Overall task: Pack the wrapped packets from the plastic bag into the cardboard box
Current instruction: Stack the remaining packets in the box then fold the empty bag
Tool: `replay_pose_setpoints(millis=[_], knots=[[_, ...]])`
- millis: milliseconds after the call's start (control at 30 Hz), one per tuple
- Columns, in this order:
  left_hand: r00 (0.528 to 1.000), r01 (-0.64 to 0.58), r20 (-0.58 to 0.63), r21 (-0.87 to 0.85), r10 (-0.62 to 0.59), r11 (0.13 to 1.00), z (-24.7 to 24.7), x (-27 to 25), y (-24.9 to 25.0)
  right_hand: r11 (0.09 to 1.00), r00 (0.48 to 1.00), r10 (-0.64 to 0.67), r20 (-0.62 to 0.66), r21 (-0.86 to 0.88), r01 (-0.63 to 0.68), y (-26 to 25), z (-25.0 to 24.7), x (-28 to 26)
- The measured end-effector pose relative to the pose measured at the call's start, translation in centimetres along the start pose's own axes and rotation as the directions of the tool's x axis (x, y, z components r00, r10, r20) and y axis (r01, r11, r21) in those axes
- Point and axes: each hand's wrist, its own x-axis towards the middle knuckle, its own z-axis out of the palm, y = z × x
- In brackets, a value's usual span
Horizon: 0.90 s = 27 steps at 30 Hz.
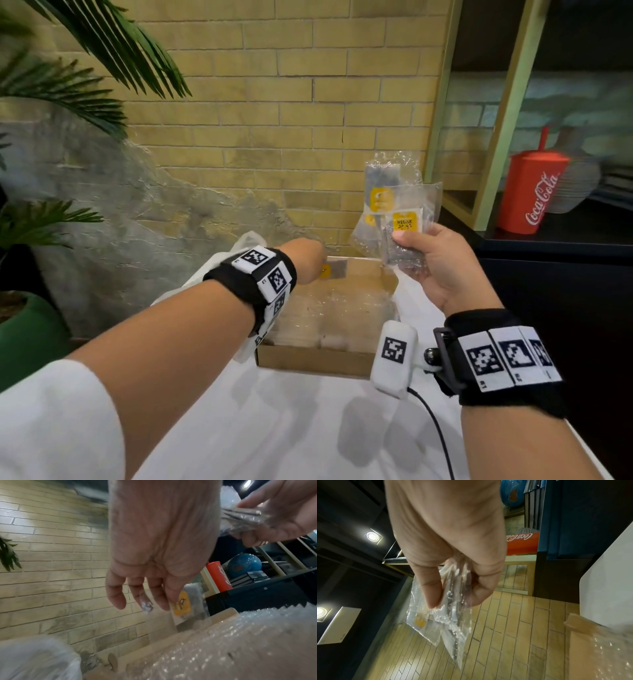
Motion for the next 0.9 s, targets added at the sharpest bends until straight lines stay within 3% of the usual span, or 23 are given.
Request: replay_pose_setpoints(millis=[167, 367, 500, 767, 900], knots=[[1.0, 0.022, -0.004, 0.023, -0.022, 0.999, 0.1, 0.4, 0.2, 1.0, 1.0, 0.011, 0.012, 0.009, -0.011, 0.3, -0.2, 0.1], [0.993, -0.045, -0.112, -0.104, 0.034, 0.994, -0.3, 0.3, 0.5, 1.0, 1.0, 0.009, 0.019, 0.017, -0.01, 0.4, -0.3, 0.2], [0.986, -0.083, -0.152, -0.083, 0.069, 0.993, 0.3, 0.4, 1.0, 1.0, 1.0, 0.016, 0.016, 0.006, -0.016, 0.4, -0.3, 0.1], [0.999, -0.046, 0.02, 0.122, 0.044, 0.992, -0.1, -0.1, 1.4, 1.0, 1.0, 0.01, 0.027, 0.01, -0.01, 0.1, -0.2, -0.1], [0.997, -0.063, 0.058, 0.067, 0.06, 0.996, 0.8, 0.6, 0.6, 1.0, 1.0, 0.02, 0.024, -0.006, -0.02, 0.2, -0.2, -0.1]])
